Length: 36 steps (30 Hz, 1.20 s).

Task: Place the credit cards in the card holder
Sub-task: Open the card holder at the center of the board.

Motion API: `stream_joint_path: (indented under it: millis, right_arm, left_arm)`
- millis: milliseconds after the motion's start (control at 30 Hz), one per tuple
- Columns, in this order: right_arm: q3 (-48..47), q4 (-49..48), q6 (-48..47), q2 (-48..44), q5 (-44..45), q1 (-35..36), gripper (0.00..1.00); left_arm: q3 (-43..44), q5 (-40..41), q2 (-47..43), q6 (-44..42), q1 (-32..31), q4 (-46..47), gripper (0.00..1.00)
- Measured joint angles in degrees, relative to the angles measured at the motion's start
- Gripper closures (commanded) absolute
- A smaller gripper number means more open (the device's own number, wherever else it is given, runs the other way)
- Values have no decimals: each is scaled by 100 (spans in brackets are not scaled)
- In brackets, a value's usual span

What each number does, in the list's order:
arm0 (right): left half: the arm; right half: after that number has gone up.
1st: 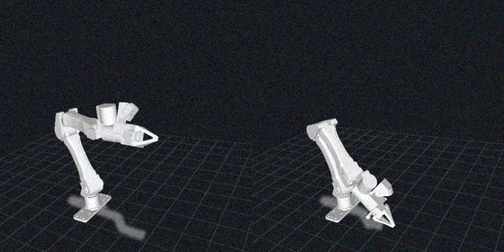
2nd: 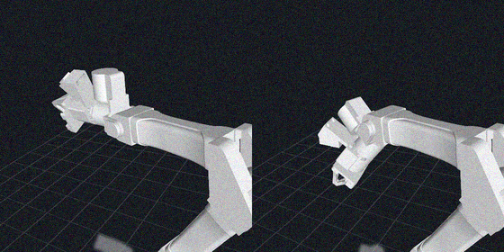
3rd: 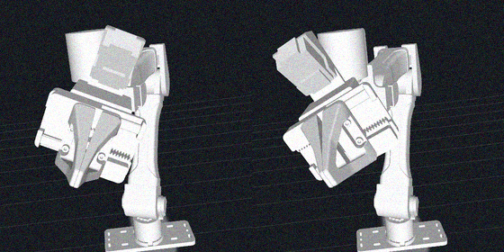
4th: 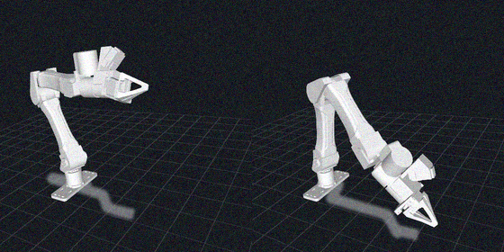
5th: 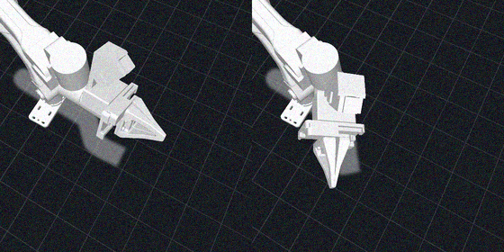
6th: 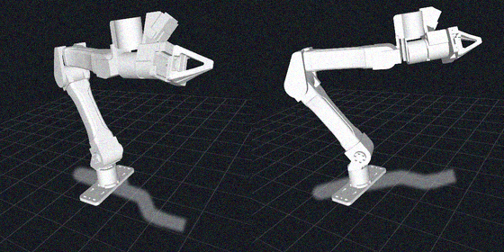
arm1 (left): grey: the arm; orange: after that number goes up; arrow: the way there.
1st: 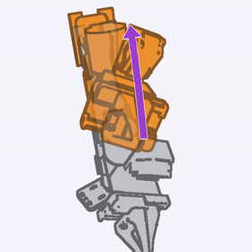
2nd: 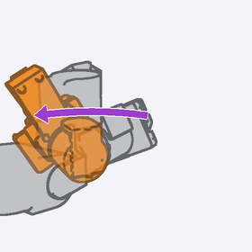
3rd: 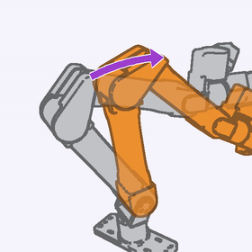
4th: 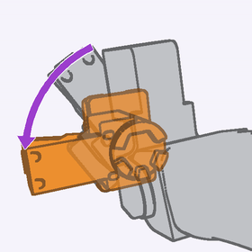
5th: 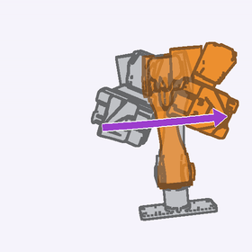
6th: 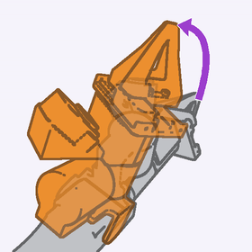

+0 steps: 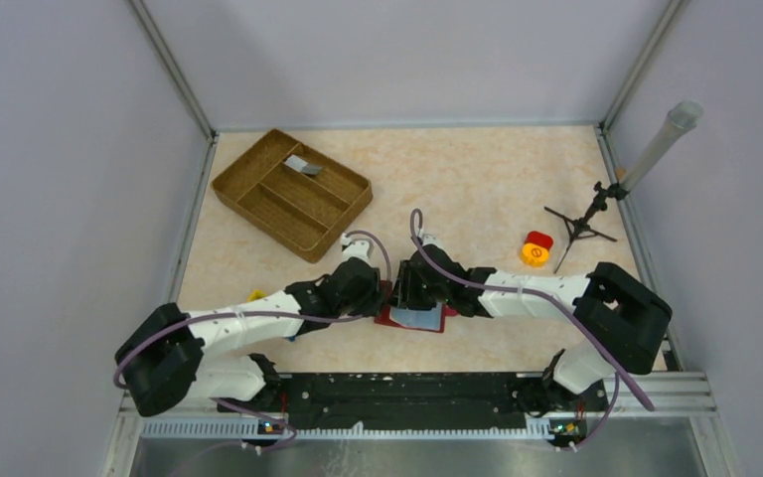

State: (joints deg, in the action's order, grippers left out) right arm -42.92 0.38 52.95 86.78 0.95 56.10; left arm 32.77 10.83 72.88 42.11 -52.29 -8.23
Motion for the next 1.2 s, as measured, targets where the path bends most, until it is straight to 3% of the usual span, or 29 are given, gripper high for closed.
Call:
stream_joint_path:
  millis: [200, 433, 833, 1200]
  right_arm:
    - [-76, 9, -37, 15, 72, 2, 50]
    - [-103, 17, -35, 13, 155, 2, 45]
    - [-96, 295, 0, -138, 487, 37, 38]
    - [133, 719, 192, -737, 1062, 42, 38]
  left_arm:
    - [0, 229, -879, 0, -4, -461, 50]
    - [0, 358, -1375, 50, 13, -881, 43]
    - [140, -22, -1360, 131, 92, -802, 33]
    - [138, -271, -796, 155, 125, -278, 31]
